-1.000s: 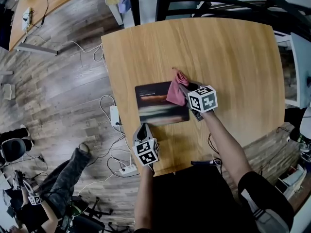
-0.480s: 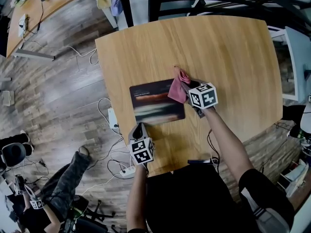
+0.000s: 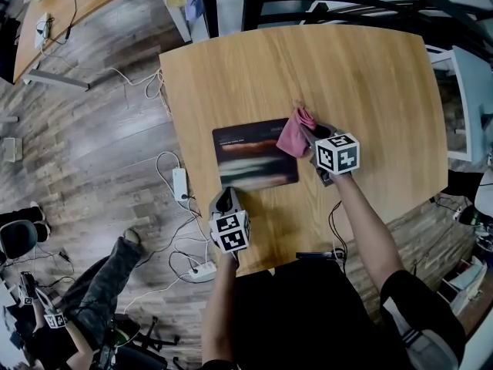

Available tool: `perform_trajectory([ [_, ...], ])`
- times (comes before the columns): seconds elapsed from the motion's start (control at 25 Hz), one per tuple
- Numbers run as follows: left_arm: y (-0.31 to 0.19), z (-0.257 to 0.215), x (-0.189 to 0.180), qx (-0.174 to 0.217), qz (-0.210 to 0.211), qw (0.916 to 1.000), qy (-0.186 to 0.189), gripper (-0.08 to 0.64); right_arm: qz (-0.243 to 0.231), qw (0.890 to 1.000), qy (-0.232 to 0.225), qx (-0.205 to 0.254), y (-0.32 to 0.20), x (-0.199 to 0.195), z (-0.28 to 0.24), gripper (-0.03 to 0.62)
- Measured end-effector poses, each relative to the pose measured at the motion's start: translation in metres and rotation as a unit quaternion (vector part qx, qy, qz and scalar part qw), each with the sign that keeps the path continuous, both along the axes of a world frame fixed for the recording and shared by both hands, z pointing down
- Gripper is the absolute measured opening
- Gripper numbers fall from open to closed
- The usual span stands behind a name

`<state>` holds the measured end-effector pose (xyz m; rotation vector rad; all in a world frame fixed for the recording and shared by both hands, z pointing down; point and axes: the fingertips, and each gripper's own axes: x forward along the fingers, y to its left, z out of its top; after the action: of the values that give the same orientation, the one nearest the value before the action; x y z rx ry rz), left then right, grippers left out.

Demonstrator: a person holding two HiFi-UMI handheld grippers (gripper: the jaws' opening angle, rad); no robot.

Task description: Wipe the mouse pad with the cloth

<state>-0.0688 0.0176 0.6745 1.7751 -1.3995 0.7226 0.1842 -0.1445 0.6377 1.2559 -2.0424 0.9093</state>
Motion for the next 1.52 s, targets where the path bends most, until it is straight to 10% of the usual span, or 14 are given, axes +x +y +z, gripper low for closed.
perform_trajectory([
  [0.4,-0.003,-0.003,0.002,-0.006,-0.018,0.9993,0.033,0.023,-0.054,0.995,-0.072,0.04,0.021,-0.101,-0.059,0.063],
  [0.88,-0.006,-0.004,0.002,-0.01,-0.025,0.9981,0.056,0.023,-0.137,0.973,-0.175,-0.06,0.056,-0.249,-0.038,0.063],
  [1.52,-0.003,-0.004,0.001,-0.015,-0.044,0.9971,0.061,0.023,-0.137,0.981,-0.094,-0.099,0.057,-0.235,0.027,0.063],
])
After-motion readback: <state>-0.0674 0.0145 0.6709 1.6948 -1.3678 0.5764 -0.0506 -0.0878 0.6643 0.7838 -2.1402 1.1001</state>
